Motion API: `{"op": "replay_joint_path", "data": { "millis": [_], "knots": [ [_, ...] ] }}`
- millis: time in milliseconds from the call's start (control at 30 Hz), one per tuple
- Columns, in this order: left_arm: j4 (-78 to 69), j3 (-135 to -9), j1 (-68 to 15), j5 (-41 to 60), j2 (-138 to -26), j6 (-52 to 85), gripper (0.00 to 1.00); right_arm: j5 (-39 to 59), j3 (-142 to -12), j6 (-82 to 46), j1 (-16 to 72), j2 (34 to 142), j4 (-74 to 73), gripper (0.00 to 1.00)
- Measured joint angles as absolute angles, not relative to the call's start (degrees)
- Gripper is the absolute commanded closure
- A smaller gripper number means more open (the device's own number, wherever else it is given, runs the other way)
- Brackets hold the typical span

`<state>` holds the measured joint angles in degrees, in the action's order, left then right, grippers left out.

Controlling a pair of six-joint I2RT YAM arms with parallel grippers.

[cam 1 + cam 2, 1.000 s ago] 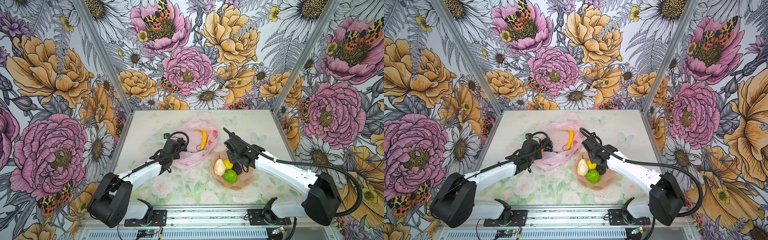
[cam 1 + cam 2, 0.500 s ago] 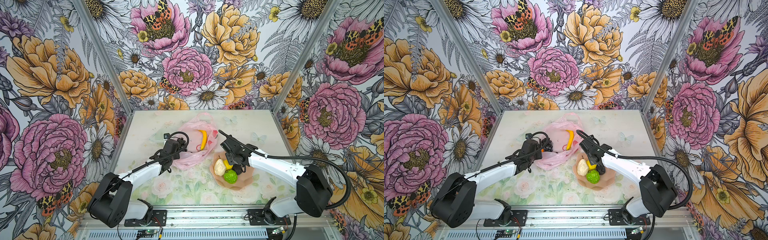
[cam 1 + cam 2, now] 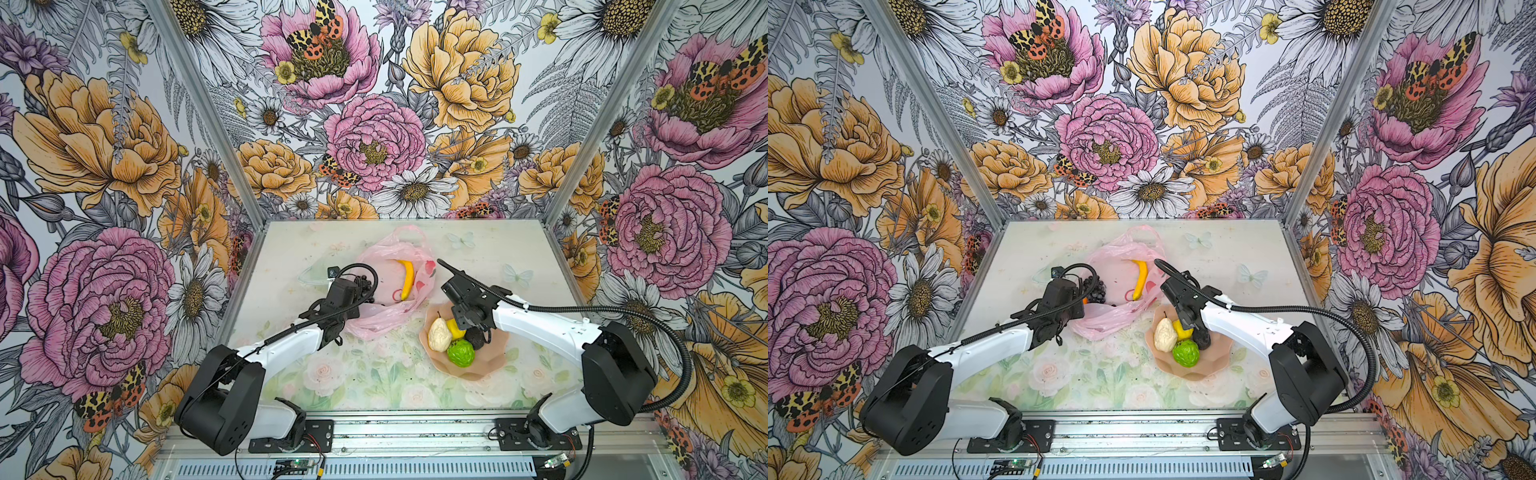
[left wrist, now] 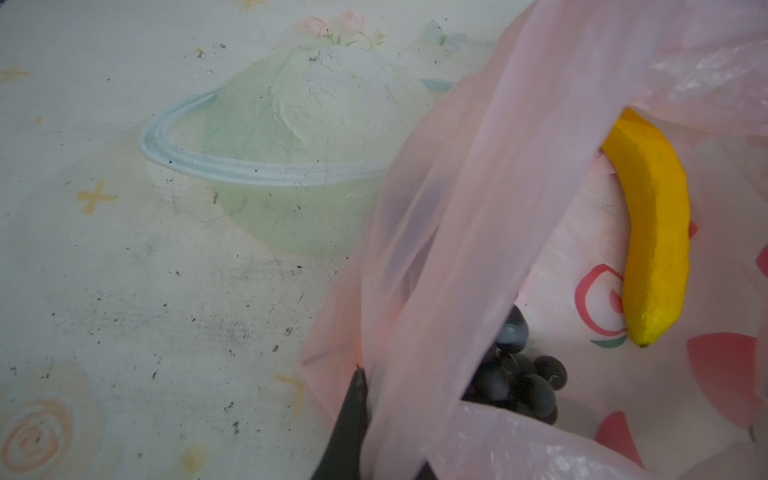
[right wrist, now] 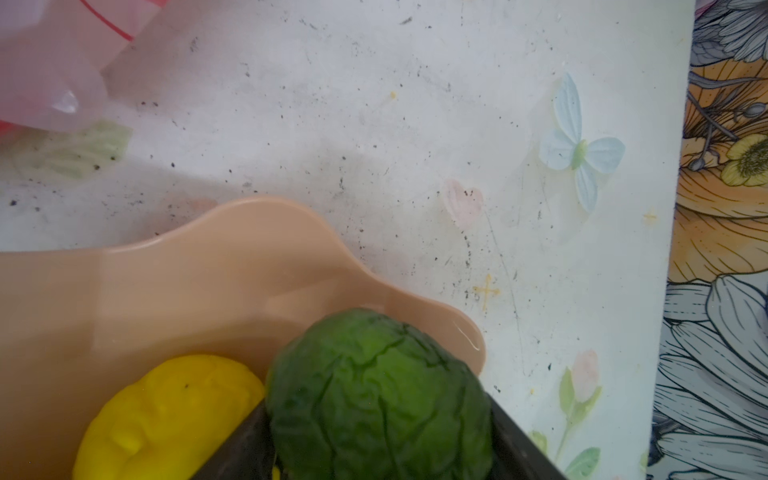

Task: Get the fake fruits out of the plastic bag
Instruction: 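Lower the green fruit into the bowl and open the right gripper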

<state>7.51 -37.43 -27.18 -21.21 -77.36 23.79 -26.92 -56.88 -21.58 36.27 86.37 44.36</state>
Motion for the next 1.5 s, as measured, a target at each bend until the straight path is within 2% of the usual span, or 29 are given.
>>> {"op": "replay_joint_path", "data": {
  "millis": [567,1300,1500],
  "knots": [
    [7.5,-37.4,-27.2,-21.2,-77.4,23.8,0.90,-25.0,-56.8,-21.8,35.9,86.8,44.3,0.18],
    [7.5,-37.4,-27.2,-21.2,-77.4,23.8,0.90,-23.7,-56.9,-22.0,35.9,80.9,44.4,0.21],
    [7.5,-37.4,-27.2,-21.2,-77.4,23.8,0.91,-21.7,-60.4,-23.7,36.7,80.5,44.4,0.22]
  ]
}}
